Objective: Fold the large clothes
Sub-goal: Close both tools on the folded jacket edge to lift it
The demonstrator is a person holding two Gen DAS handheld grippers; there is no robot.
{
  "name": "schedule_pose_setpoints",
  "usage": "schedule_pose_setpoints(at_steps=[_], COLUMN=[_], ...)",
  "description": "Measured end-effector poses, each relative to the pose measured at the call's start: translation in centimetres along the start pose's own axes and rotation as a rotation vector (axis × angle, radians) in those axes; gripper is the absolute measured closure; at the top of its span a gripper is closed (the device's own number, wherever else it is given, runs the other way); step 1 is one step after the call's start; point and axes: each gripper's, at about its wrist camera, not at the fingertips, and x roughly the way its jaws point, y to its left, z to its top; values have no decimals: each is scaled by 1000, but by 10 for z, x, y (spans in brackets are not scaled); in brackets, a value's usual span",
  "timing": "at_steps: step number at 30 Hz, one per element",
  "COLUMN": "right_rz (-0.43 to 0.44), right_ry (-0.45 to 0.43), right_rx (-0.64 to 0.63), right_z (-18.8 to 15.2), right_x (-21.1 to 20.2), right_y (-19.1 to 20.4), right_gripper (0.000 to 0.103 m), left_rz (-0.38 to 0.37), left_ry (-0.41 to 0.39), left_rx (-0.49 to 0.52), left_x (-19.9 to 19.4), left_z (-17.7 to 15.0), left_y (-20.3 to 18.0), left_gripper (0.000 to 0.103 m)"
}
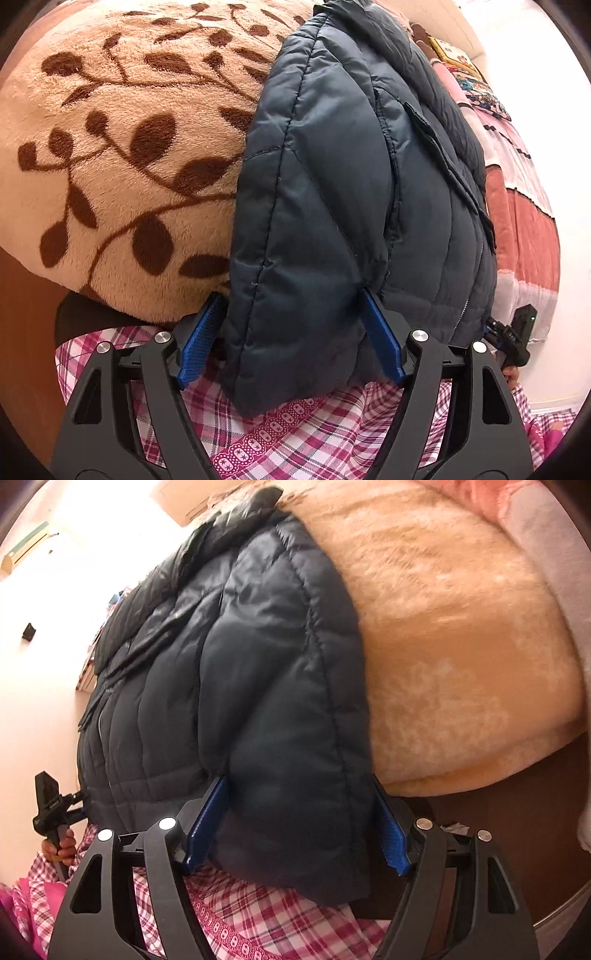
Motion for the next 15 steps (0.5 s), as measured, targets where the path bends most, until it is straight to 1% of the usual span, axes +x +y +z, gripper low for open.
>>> schedule_pose_setpoints(at_steps=[2, 4, 5, 6, 7, 8, 9, 10, 12, 15], right_rz=[15, 51, 69, 95, 112, 136, 156, 173, 179, 189], right_ry=[5, 14, 17, 20, 20, 19, 15, 7, -8, -41], right_rx=[4, 33, 44, 55, 59, 62, 62, 58, 47, 47], right_z=[-1, -2, -2, -3, -4, -5, -6, -6, -7, -6], right_x=[5, 7, 7, 7, 6, 4, 1, -4, -11, -24], right_y=[-2, -8, -10, -12, -13, -13, -14, -14, -12, -5], right_gripper=[34, 42, 45, 53, 62, 66, 75, 82, 87, 91], left_rz=[-9, -22, -47, -65, -86, -110, -124, -127, -127, -135], left_ry=[-5, -7, -6, -6, -10, -15, -26, -33, -53, -97], left_rx=[2, 5, 0, -3, -5, -2, 3, 8, 23, 37], left_x=[-1, -5, -6, -9, -11, -13, -16, -19, -27, -45], left_z=[0, -3, -3, -5, -6, -6, -7, -8, -9, -10], left_y=[1, 8, 9, 14, 15, 14, 12, 10, 4, -8], left_gripper=[31, 40, 49, 56, 67, 81, 87, 89, 92, 94])
